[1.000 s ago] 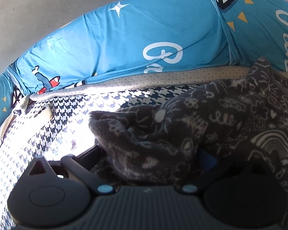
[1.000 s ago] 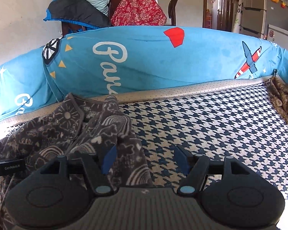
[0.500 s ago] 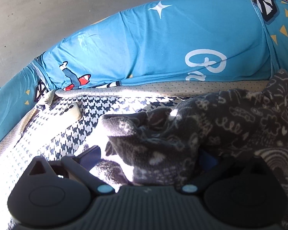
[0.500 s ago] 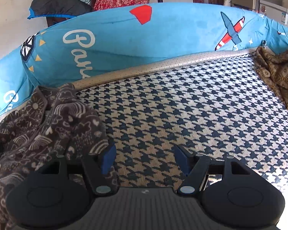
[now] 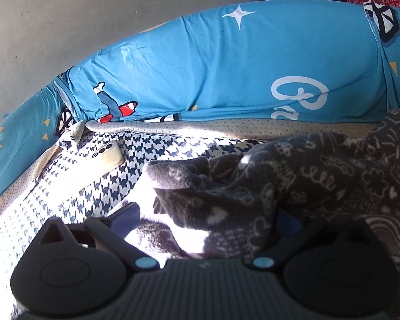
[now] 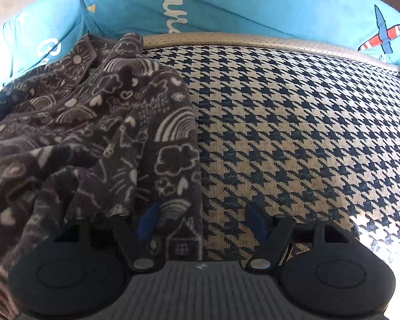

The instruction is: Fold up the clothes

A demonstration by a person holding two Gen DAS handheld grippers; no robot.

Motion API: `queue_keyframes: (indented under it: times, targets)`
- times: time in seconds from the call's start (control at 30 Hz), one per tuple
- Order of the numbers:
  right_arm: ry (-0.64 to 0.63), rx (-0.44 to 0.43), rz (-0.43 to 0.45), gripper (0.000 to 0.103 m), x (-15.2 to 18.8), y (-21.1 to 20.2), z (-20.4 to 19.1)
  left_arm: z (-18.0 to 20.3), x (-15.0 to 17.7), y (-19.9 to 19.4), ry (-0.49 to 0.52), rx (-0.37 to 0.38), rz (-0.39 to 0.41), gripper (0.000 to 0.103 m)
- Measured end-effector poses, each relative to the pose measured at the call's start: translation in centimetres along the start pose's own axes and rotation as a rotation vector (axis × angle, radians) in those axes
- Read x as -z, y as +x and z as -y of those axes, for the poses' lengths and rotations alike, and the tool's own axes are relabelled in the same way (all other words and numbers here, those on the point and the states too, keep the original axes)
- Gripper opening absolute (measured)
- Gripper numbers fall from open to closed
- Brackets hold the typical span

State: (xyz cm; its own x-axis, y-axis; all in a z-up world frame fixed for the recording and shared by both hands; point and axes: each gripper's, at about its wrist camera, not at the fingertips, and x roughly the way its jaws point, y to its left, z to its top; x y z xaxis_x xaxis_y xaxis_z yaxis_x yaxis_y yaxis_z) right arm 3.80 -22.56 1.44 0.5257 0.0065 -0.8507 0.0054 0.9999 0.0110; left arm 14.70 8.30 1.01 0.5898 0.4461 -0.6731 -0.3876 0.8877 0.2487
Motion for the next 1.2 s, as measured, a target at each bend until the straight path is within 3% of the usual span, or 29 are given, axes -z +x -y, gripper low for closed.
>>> queue_keyframes:
  times: [0.13,0.23,0.3,0.53,0.73,0.9,1.2]
  targets:
    - [-0.043,0.0,0.025,0.066,0.4,0.1,-0.5,-0.4,-0.2,0.0,-0.024,0.05,-0.035,0.103]
    - [-0.062,-0.032,0.05,0.04,0.2,-0.2,-0.8,-1.1,-0.6,-0.7,-0.056,0.108,-0.041,0.103]
    - [-0.072,-0.057,0.07,0.008,0.0,-0.4,-1.2,-1.9,-1.0,-1.5,-0.089,0.147,-0.019,0.103]
    - [-0.009,0.008,0.183,0.005,-1.1,-1.5,-0.6,-3.0,-1.3,-2.6,-0.14,0.232,-0.009,0.103]
    - [0.109,0.118,0.318,0.004,-2.9,-3.5,1.7,-1.0,-0.5,-3.2,-0.054,0.299,-0.022,0.103]
    - [0.106,0.229,0.426,0.003,-4.1,-4.5,1.7,0.6,0.3,-4.1,0.019,0.328,-0.009,0.103]
    - [0.186,0.328,0.51,0.003,-6.9,-3.9,2.2,3.0,2.1,-6.0,0.127,0.387,0.01,0.103]
